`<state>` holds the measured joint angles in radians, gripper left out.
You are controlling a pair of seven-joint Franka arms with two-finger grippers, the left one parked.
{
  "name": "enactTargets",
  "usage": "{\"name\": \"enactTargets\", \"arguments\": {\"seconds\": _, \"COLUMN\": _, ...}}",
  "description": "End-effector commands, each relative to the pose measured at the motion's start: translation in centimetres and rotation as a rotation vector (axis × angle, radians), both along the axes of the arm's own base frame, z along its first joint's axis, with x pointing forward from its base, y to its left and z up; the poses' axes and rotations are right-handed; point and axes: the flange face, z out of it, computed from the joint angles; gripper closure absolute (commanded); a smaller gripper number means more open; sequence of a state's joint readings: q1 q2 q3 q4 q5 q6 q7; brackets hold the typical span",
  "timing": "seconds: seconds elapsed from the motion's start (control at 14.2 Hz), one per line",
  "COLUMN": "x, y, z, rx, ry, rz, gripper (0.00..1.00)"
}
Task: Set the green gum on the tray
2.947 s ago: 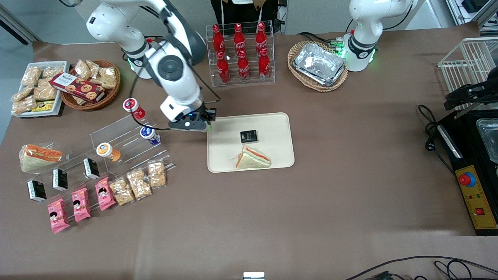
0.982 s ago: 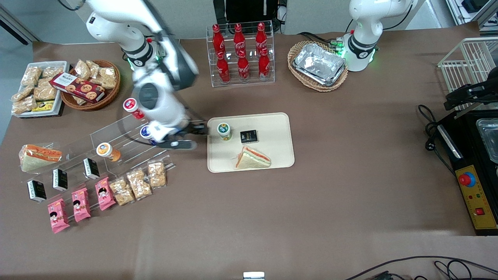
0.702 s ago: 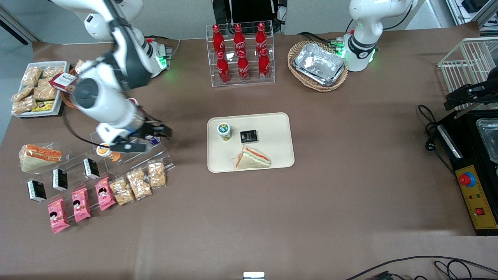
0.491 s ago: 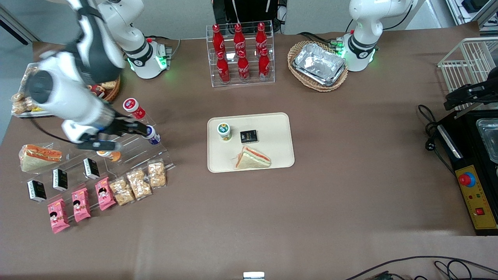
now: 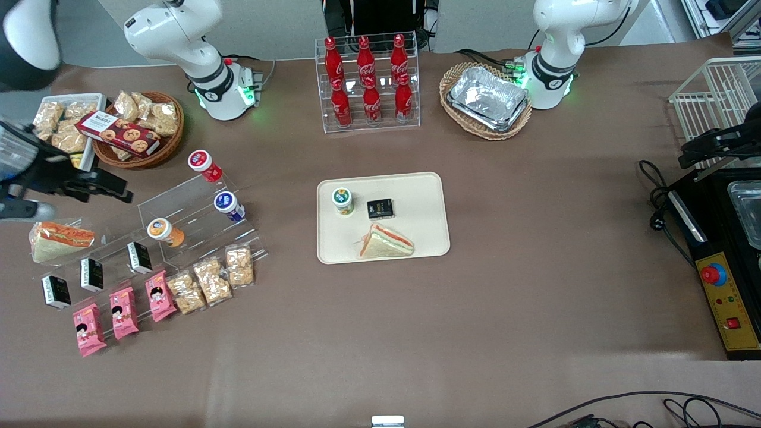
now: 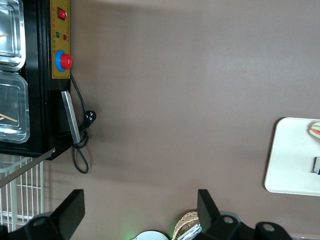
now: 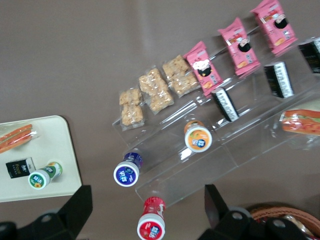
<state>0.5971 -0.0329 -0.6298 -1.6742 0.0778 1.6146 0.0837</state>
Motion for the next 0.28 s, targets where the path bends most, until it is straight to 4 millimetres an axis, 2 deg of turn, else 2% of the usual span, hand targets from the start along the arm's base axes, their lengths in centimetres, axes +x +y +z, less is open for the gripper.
{"name": "enactTargets", "arguments": {"seconds": 0.0, "x": 1.0, "y": -0.68, "z": 1.94, "rx": -0.053, "ry": 0.017, "rz": 0.008, "gripper": 0.0}}
{"name": "enactTargets", "arguments": {"seconds": 0.21, "x": 1.05, "y": -0.84, "z": 1.89, "rx": -0.055, "ry": 0.017, "rz": 0.006, "gripper": 0.0}}
